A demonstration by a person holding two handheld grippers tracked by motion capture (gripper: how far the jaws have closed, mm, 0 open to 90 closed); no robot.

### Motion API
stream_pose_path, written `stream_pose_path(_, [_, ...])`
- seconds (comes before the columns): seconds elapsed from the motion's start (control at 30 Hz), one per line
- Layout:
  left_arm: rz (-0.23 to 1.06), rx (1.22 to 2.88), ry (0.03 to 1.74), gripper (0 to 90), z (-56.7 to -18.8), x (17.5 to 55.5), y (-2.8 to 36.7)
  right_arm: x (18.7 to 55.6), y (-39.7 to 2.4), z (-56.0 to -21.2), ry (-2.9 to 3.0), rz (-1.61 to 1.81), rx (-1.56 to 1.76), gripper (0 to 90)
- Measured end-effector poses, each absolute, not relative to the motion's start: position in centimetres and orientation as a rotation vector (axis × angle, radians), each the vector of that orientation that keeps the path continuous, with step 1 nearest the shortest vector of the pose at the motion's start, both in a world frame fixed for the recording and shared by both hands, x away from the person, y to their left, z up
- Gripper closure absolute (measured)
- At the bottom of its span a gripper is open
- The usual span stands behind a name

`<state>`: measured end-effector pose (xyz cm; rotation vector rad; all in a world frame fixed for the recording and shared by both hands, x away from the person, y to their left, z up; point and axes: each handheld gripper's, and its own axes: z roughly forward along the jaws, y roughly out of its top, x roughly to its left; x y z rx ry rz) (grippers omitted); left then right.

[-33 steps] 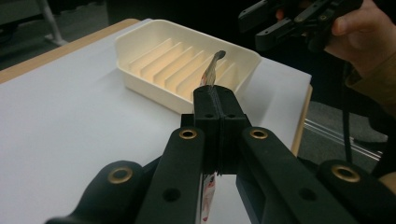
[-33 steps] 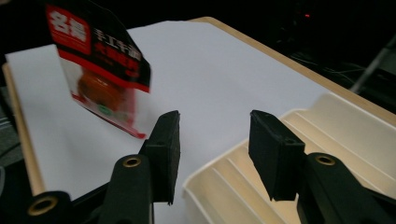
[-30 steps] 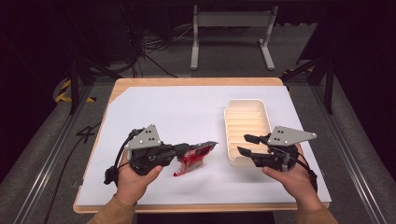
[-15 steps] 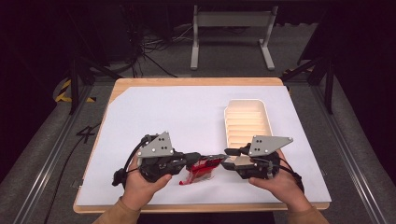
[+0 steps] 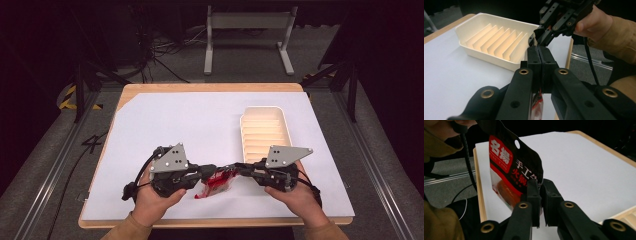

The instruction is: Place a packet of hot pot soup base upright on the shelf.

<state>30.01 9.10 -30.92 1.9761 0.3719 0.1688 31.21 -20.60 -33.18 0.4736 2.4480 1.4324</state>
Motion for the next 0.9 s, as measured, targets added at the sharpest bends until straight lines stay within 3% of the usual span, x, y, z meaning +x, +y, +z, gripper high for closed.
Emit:
stream_pose_path(0.37, [0.181,1.946,0.4,81.9,-31.0,30.4,9.6,30.7,-20.5,-32.8,2.408,1.443,0.46,89.5])
stream_pose_path(0.47, [0.185,1.933,0.414,75.9,-31.0,30.5,9.8,30.5,-20.3,-32.5,2.41,1.425,0.438,89.6])
stream_pose_path(0.7, [0.274,1.855,0.497,51.9,-31.1,31.3,11.2,30.5,-19.8,-31.6,2.428,1.404,0.379,89.6])
stream_pose_path(0.9, [0.302,1.82,0.543,43.3,-31.0,31.6,12.5,30.9,-19.6,-30.3,2.421,1.348,0.349,89.7])
